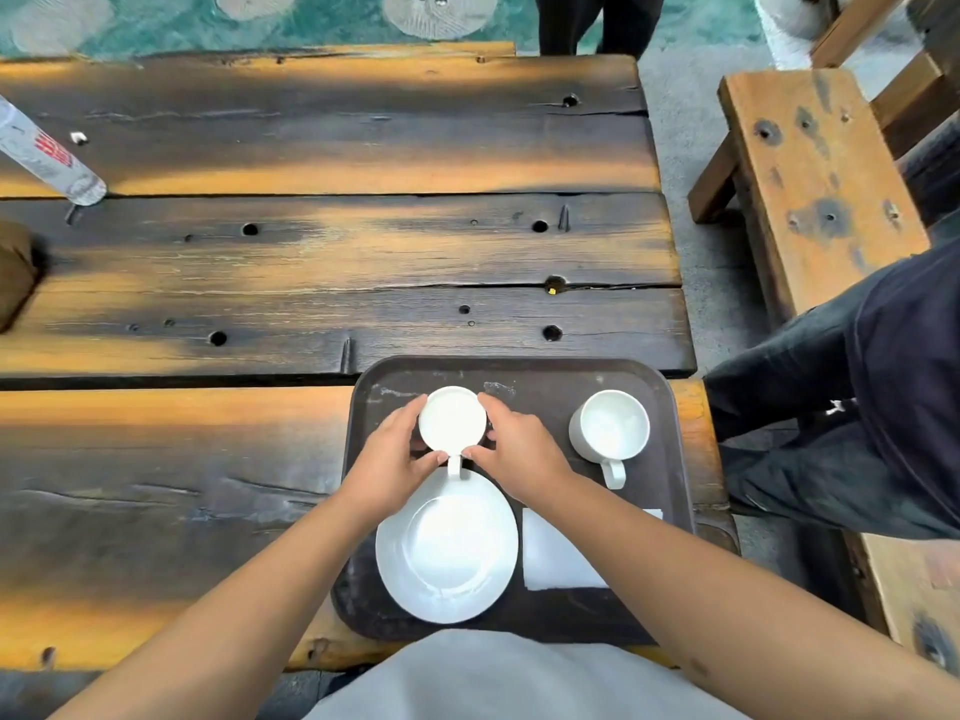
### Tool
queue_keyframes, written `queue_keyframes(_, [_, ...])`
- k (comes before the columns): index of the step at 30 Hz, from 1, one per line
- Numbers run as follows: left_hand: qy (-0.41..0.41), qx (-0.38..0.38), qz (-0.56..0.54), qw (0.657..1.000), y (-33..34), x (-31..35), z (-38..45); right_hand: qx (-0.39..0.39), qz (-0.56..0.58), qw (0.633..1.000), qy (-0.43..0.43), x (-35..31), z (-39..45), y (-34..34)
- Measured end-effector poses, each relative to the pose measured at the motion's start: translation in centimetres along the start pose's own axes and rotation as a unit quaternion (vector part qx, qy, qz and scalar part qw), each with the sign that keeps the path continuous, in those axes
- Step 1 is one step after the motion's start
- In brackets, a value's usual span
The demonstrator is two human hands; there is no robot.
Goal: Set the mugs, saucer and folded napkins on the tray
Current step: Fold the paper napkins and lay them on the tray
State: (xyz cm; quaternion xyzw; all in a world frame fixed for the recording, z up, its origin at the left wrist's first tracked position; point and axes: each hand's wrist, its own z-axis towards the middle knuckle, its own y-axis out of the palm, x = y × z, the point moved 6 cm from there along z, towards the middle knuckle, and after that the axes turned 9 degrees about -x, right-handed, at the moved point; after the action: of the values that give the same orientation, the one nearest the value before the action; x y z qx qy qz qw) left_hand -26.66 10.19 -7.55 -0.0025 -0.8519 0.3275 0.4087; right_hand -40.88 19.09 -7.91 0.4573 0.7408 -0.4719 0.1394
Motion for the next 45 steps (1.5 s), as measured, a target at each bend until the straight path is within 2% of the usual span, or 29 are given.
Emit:
queue_keyframes(6, [-0.002, 0.058, 0.074, 0.996, 0.4, 1.7, -0.7, 0.018, -0.065, 0.997, -0.029, 0.5, -1.7, -1.6])
queue_keyframes(10, [0.072, 0.11, 0.154, 0.979, 1.9, 6.2, -1.3, 0.086, -0.128, 0.985, -0.071, 2.2, -4.7, -4.4])
queue_keyframes(14, [0.158, 0.035, 0.176, 0.971, 6.5, 10.5, 0.2, 0.142, -0.141, 0.98, -0.012, 6.1, -7.1, -7.0])
queue_keyframes(18, [0.148, -0.035, 0.089, 0.984, 10.5, 12.8, 2.5, 0.145, -0.077, 0.984, 0.067, 9.5, -8.1, -8.4])
queue_keyframes(21, [0.12, -0.044, 0.062, 0.99, 12.1, 13.3, 3.9, 0.115, -0.045, 0.989, 0.087, 10.7, -8.0, -8.2])
queue_keyframes(27, [0.08, -0.024, 0.055, 0.995, 12.3, 12.3, 5.1, 0.098, -0.057, 0.988, 0.104, 11.6, -7.2, -8.0])
queue_keyframes(34, [0.077, -0.039, 0.067, 0.994, 11.9, 12.0, 4.9, 0.099, -0.081, 0.989, 0.073, 11.2, -7.1, -8.1])
queue_keyframes(40, [0.124, -0.015, 0.085, 0.988, 9.3, 12.3, 1.5, 0.149, -0.142, 0.977, -0.059, 6.9, -9.2, -7.4])
queue_keyframes(43, [0.146, 0.018, 0.084, 0.986, 7.1, 11.1, -2.1, 0.13, -0.156, 0.973, -0.109, 5.3, -10.1, -5.4])
queue_keyframes(45, [0.14, 0.052, 0.066, 0.987, 5.7, 9.4, -4.8, 0.09, -0.157, 0.977, -0.113, 5.1, -10.3, -3.3])
